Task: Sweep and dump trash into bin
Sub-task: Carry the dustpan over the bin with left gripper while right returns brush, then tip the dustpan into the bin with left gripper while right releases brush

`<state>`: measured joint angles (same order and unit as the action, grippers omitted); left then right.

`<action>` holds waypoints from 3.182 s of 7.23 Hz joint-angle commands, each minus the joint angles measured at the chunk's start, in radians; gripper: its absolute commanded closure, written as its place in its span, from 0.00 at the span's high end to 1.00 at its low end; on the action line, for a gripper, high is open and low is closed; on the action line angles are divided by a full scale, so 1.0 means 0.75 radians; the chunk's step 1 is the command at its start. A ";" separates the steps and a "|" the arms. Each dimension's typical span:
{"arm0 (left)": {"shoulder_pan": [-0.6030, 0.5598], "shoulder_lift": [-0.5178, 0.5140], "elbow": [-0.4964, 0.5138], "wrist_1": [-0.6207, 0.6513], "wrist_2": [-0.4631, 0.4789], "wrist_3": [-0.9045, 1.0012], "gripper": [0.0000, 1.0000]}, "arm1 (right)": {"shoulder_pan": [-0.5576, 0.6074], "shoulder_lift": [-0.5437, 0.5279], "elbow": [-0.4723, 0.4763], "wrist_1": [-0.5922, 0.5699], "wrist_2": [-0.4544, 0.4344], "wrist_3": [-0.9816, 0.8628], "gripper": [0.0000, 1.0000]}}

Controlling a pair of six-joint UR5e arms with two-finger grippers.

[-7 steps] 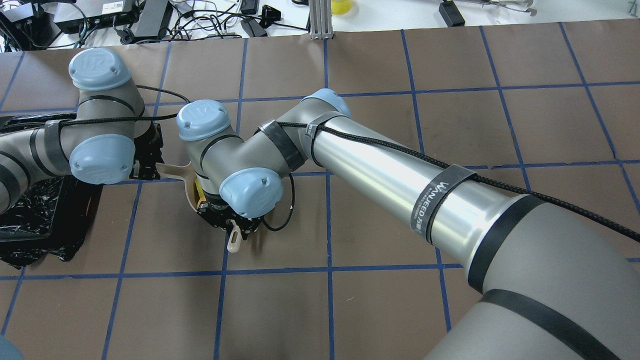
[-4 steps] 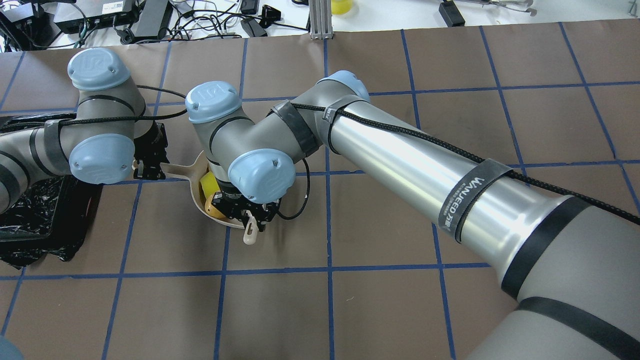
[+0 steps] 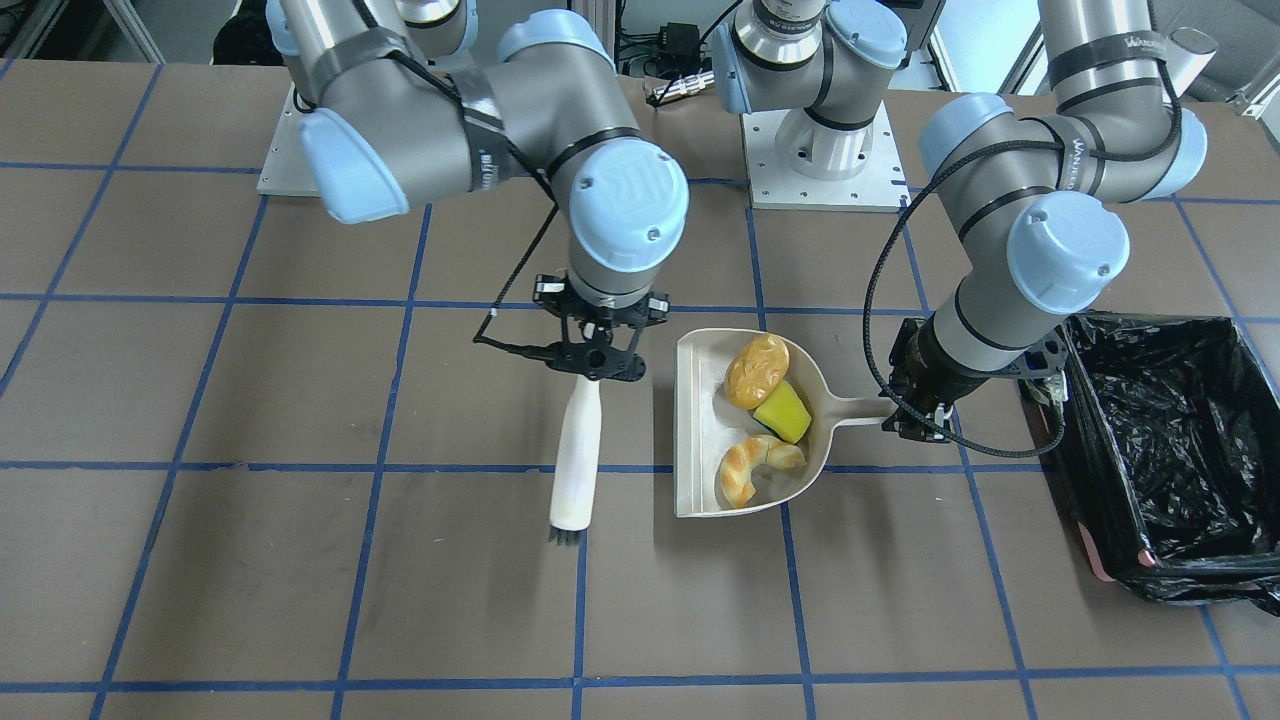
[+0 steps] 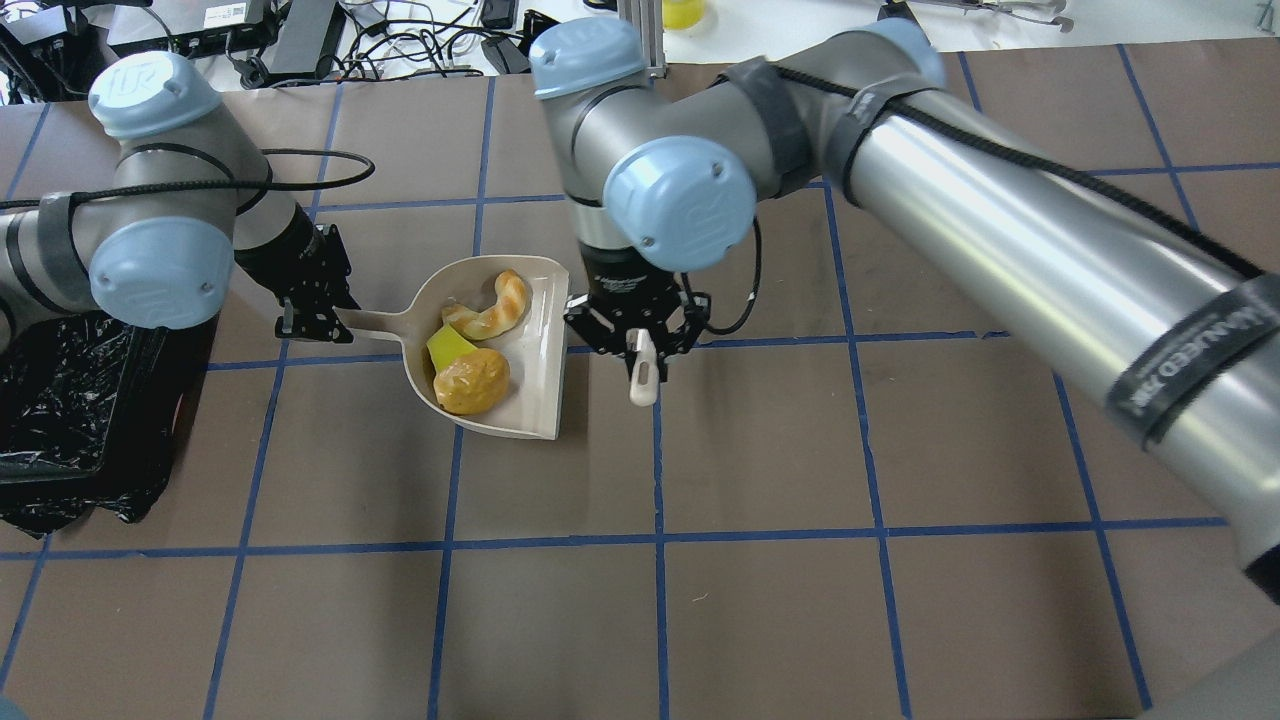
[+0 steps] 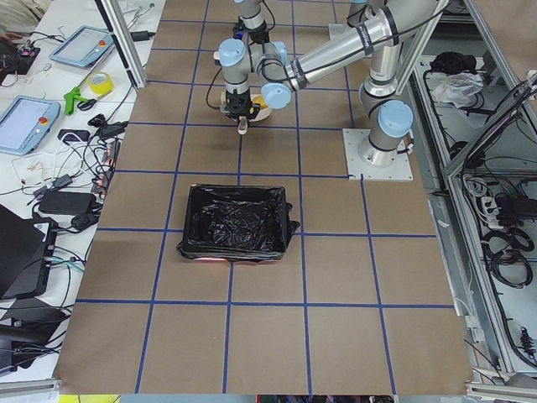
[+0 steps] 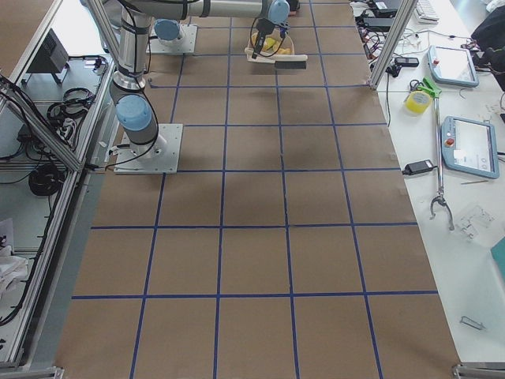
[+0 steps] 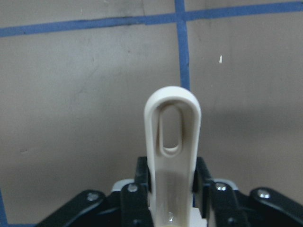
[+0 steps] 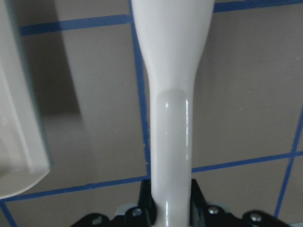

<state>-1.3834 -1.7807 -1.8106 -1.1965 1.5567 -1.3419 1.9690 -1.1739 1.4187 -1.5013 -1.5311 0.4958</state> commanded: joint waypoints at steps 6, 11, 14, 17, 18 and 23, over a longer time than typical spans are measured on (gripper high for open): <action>0.302 -0.029 0.418 -0.405 -0.063 0.275 0.00 | -0.845 -0.057 0.145 -0.057 -0.208 -0.894 0.08; 0.674 -0.045 0.512 -0.405 -0.018 0.818 0.00 | -0.981 0.105 0.170 -0.285 -0.268 -1.064 0.07; 0.817 -0.115 0.624 -0.352 0.063 1.093 0.00 | -0.981 0.121 0.231 -0.340 -0.274 -1.078 0.07; 0.848 -0.225 0.765 -0.266 0.111 1.194 0.00 | -0.981 0.113 0.260 -0.373 -0.292 -1.082 0.10; 0.848 -0.250 0.768 -0.173 0.113 1.245 0.00 | -0.981 0.119 0.260 -0.407 -0.292 -1.082 0.33; 0.850 -0.330 0.749 0.067 0.117 1.343 0.00 | -0.977 -0.025 0.227 -0.479 -0.303 -1.080 1.00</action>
<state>-0.7456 -2.0143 -1.2458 -1.2024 1.6410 -0.3573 1.2340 -1.1348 1.5977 -1.8684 -1.7659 -0.3146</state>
